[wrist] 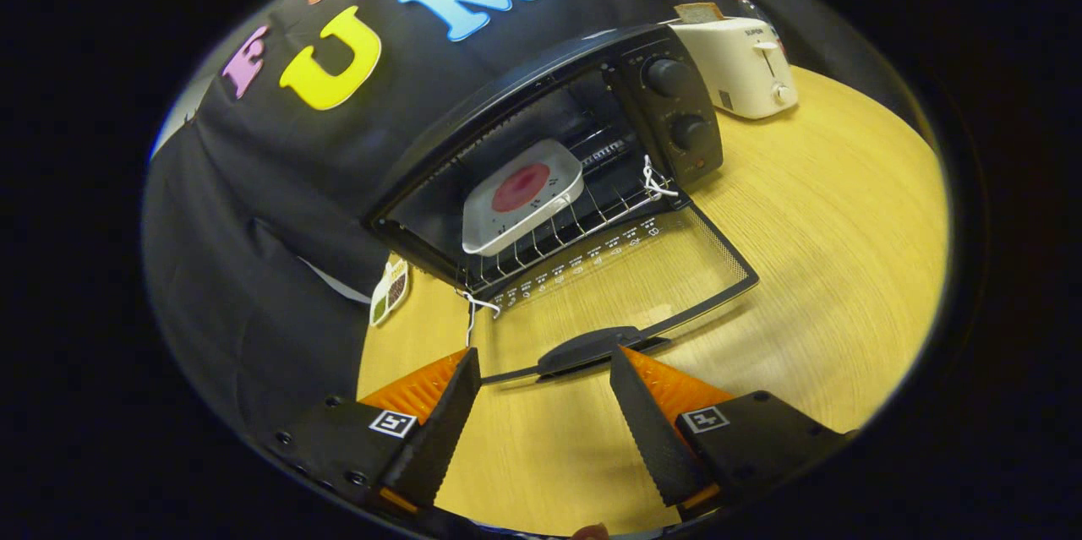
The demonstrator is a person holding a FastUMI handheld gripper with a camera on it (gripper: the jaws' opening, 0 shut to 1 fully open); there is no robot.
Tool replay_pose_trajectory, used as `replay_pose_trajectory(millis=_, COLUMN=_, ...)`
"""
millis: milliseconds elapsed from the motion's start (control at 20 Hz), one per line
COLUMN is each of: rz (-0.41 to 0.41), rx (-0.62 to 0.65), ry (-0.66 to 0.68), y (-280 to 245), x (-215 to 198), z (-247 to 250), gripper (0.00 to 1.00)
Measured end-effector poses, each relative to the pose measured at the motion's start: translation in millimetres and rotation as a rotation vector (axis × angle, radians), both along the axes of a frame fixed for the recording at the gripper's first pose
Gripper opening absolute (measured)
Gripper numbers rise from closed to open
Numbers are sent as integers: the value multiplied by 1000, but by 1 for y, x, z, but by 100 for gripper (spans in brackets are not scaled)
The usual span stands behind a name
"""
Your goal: Open the toaster oven, put the food inside, and close the toaster oven door.
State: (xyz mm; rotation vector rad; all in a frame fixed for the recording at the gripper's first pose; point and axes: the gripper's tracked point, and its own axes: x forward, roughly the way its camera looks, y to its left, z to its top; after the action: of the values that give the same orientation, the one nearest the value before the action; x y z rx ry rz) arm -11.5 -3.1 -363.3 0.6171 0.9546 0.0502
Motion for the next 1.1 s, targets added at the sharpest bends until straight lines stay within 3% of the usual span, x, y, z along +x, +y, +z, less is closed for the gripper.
replay_pose_trajectory(millis=400, rz=274, rx=-297, ry=9, y=-10, x=-23, z=-45, gripper=98)
replay_pose_trajectory(millis=600, rz=349, rx=-388, ry=37, y=-13, x=-26, z=-65, gripper=98)
replay_pose_trajectory(millis=800, rz=335, rx=-427, ry=49, y=-14, x=-18, z=-73, gripper=97)
replay_pose_trajectory(millis=1100, rz=249, rx=-468, ry=54, y=-13, x=-11, z=-73, gripper=96)
